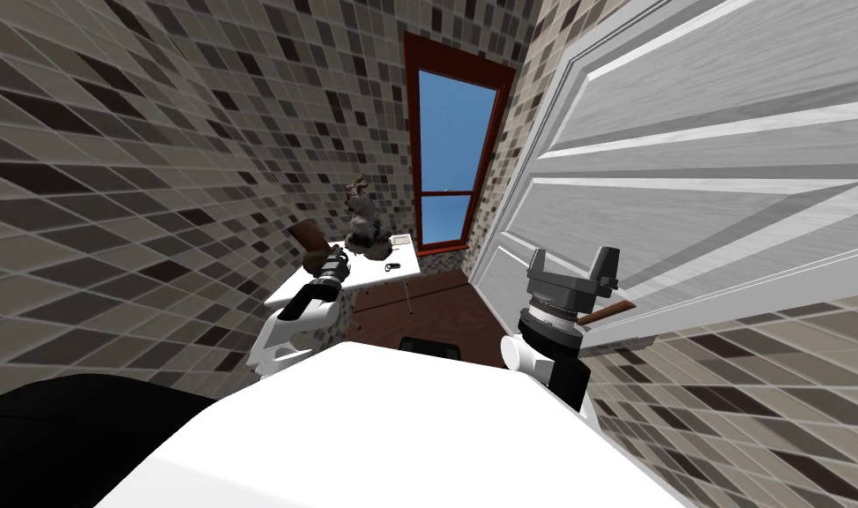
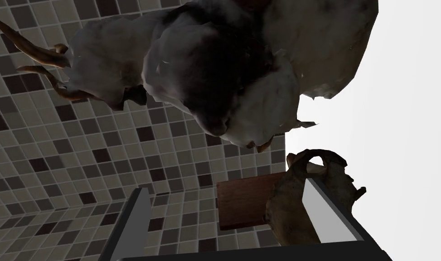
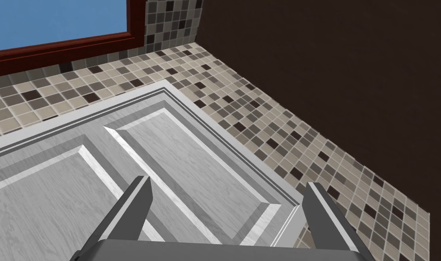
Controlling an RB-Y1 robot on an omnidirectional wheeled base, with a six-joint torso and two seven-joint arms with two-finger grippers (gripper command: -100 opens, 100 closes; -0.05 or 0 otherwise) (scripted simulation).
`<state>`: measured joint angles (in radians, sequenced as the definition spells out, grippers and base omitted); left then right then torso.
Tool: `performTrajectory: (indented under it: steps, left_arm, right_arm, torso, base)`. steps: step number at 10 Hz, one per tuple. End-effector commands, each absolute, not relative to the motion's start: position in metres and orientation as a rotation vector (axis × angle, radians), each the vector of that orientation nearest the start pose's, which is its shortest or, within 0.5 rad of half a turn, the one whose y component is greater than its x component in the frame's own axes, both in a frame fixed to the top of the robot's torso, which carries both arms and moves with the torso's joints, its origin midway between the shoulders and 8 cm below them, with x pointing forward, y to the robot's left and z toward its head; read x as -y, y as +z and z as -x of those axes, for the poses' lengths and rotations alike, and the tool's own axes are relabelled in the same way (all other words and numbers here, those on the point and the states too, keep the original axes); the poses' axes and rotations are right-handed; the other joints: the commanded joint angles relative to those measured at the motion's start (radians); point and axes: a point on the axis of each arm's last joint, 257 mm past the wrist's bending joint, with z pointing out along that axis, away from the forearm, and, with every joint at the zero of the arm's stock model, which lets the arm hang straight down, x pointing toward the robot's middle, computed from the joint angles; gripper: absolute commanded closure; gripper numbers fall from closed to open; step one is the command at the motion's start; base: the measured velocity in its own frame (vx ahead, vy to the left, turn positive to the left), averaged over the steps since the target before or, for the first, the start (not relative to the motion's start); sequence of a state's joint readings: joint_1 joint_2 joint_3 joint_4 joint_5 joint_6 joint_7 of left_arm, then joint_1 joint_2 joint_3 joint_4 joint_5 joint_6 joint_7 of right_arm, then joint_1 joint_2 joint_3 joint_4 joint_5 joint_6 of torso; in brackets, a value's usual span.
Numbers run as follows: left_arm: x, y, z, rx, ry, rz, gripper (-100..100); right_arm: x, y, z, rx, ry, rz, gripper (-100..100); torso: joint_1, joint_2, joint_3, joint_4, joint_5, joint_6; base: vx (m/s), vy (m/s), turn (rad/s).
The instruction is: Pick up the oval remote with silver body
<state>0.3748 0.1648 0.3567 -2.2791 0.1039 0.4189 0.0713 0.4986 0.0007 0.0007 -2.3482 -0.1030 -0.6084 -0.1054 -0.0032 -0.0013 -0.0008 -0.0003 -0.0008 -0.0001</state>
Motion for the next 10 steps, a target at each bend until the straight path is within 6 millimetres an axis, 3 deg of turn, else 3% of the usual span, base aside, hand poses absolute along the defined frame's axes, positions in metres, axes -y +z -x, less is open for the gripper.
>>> performTrajectory:
  steps: [1,10]
  left_arm:
    - [-0.452,-0.111,-0.397,-1.013,-0.806,1.318,-100]
    - [-0.498,-0.150,-0.373,-1.062,-0.626,1.494,-100]
  right_arm:
    - [0.286,0.073,-0.306,-0.395,1.503,-0.605,0]
    - [0.286,0.073,-0.306,-0.395,1.503,-0.605,0]
  torso:
    - [0.000,0.000,0.000,0.000,0.000,0.000]
    - [0.000,-0.001,0.000,0.000,0.000,0.000]
  base:
    - [0.040,-0.058,-0.034]
    - [0.044,-0.053,-0.030]
